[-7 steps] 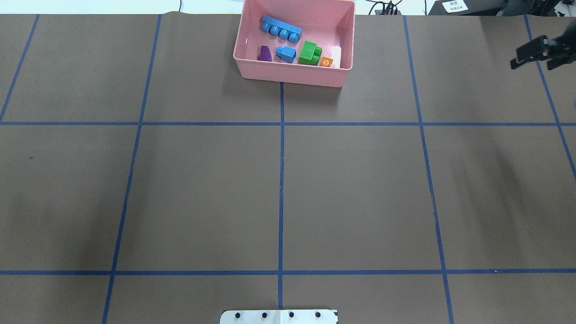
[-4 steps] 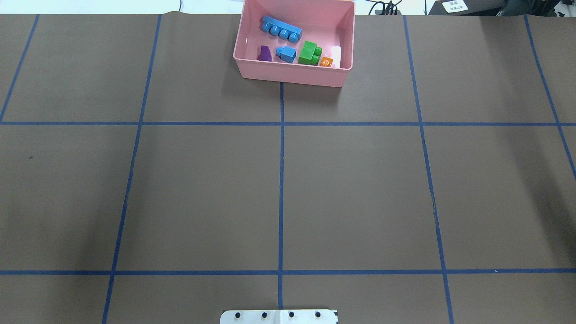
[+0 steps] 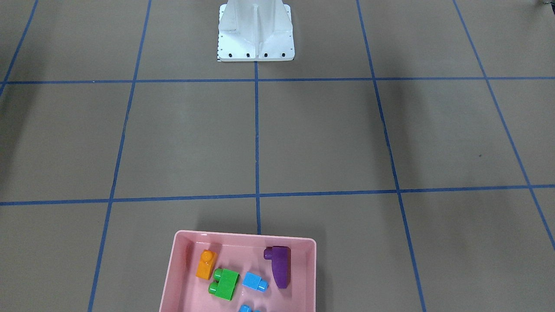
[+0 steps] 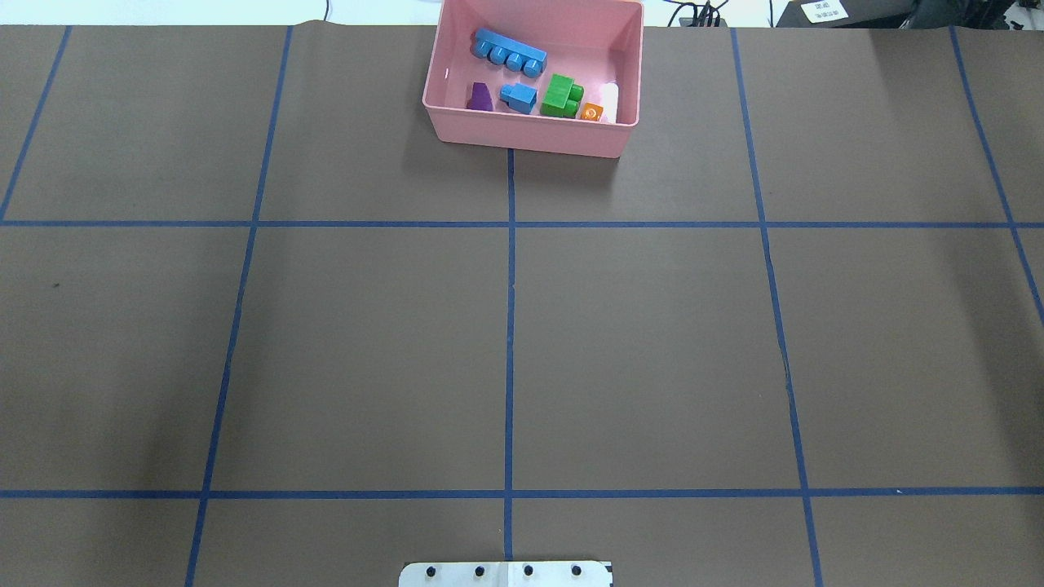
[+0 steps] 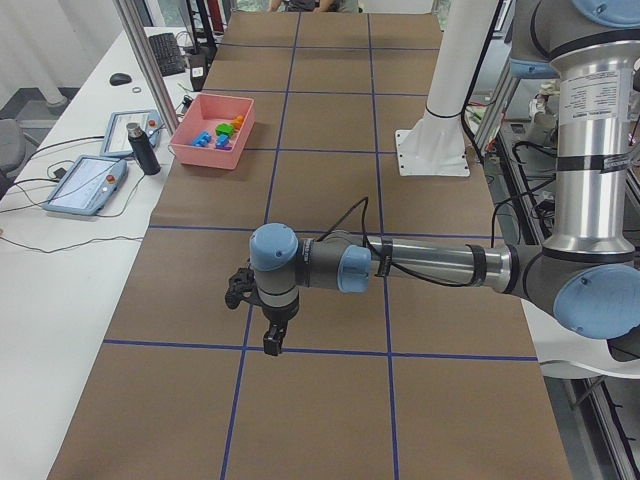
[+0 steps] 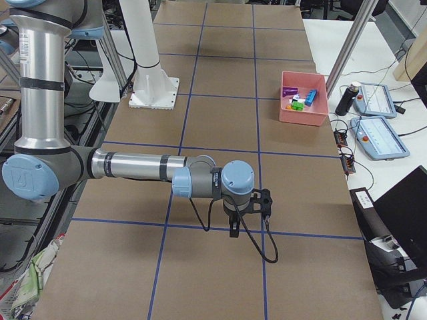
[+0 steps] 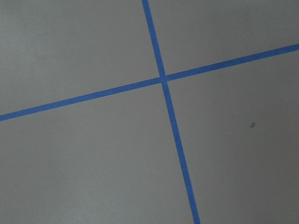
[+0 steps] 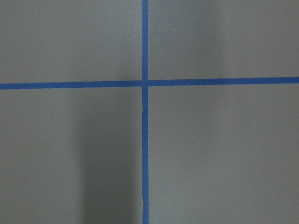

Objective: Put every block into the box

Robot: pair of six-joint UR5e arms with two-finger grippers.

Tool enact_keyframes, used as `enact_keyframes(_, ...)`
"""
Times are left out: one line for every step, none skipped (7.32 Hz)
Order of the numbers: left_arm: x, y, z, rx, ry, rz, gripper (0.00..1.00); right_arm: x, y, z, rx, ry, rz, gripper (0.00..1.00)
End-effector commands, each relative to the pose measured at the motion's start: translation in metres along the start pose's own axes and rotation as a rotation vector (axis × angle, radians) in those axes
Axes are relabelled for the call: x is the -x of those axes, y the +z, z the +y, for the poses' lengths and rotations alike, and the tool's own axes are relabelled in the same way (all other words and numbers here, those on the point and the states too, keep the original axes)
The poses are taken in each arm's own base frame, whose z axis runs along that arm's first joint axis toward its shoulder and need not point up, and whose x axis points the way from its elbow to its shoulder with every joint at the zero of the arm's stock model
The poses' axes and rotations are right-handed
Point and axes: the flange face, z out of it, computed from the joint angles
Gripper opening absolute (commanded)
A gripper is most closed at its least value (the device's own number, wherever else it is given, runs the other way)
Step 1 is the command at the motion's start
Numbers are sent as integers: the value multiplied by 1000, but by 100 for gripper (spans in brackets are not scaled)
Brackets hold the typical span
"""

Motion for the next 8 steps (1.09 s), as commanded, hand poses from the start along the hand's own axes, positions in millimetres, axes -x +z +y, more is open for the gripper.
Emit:
enact_keyframes(6, 4, -2, 9, -12, 0, 100, -31, 1, 34, 4, 51, -35, 100)
enact_keyframes(7, 4, -2, 10, -13, -6, 100, -34, -2, 43, -6, 46, -23, 100)
enact_keyframes(6, 4, -3, 9, -18, -6, 100, -19, -17, 32, -32, 26, -1, 100)
enact_keyframes(4, 1, -7, 3, -18, -7, 100, 14, -31, 20, -32, -14, 53, 100)
enact_keyframes(4, 0, -8, 2, -19, -7, 100, 41, -51, -4, -21, 2, 78, 100)
enact_keyframes(3, 0, -8, 1, -18, -5, 100, 44, -50, -6, -20, 2, 60, 100)
enact_keyframes(3, -1, -9, 0, -18, -6, 100, 44, -45, -6, -10, 3, 44, 100)
enact_keyframes(2, -3, -15, -6, -13, -8, 100, 43, -44, -4, -9, 2, 36, 100)
